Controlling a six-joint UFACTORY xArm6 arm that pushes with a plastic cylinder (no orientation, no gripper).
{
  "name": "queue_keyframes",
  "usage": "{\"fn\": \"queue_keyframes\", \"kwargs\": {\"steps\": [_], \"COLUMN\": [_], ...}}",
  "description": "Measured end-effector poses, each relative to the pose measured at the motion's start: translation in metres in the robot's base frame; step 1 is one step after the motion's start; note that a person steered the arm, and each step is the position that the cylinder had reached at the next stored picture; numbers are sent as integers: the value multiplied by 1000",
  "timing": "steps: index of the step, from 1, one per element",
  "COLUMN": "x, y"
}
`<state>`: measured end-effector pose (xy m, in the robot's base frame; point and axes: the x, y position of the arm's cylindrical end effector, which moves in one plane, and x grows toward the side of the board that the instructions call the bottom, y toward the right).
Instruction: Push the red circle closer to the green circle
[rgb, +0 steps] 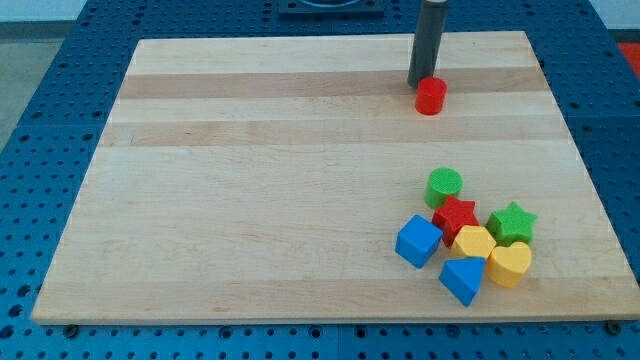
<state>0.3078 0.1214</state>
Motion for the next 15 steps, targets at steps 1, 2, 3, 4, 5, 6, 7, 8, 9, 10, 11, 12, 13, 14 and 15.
{"fn": "queue_keyframes", "kwargs": {"steps": [1,2,3,4,5,6,7,8,9,10,11,12,13,14,15], "x": [23,44,64,80,81,87,88,88,87,79,76,76,81,89,91], "y": [1,3,7,9,17,35,36,36,42,58,61,68,77,77,76]}}
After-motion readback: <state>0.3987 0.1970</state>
